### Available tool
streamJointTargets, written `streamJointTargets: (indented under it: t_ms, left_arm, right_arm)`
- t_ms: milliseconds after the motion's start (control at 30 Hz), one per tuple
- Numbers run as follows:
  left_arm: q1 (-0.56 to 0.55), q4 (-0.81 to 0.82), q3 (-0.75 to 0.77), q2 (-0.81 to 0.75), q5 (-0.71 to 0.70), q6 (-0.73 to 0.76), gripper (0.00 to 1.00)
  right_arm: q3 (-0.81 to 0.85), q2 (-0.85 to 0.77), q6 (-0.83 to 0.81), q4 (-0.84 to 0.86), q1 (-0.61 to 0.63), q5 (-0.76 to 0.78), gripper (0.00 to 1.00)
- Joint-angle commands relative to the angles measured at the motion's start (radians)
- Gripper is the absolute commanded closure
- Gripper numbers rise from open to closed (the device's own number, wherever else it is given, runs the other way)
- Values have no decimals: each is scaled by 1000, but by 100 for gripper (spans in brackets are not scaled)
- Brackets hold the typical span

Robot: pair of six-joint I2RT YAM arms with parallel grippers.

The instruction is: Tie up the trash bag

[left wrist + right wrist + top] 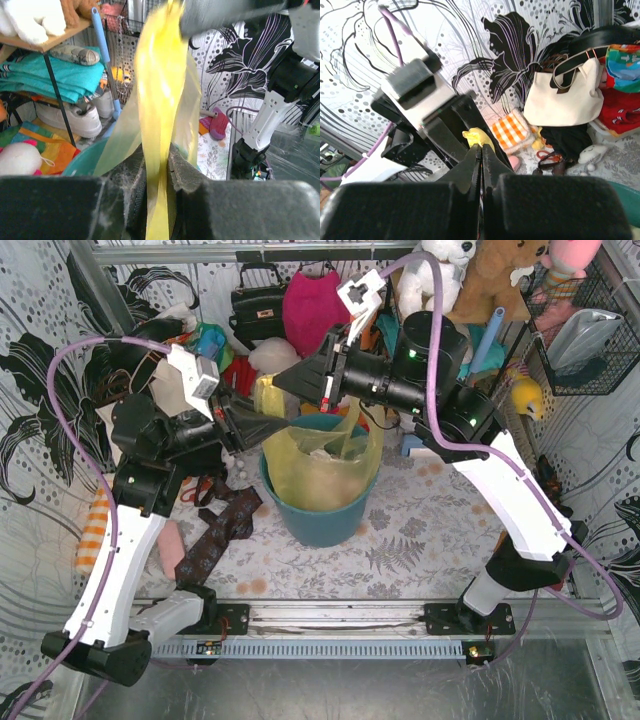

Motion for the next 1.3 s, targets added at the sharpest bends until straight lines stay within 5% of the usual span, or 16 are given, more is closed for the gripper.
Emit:
streamJointTargets:
  t_ms: [0, 267, 433, 633, 1100, 1267]
  left_arm:
    - [5, -63, -57, -35, -33, 72, 75]
    - [5, -150, -106, -69, -67, 122, 75]
    - [5, -138, -49, -90, -78, 94, 28]
    - [5, -62, 32, -91, -155, 6, 14]
    - [5, -8, 76, -26, -255, -8, 13]
    - [6, 70, 32, -20, -143, -58, 38]
  right_arm:
    - [70, 7, 29, 43, 6, 27, 100]
    - [109, 28, 45, 29, 6, 30, 100]
    - [75, 27, 40, 10, 6, 36, 100]
    - [-16, -6, 44, 25, 5, 39, 100]
    - [-29, -14, 56, 69, 6, 17, 100]
    - [6, -3, 53, 91, 6, 22, 100]
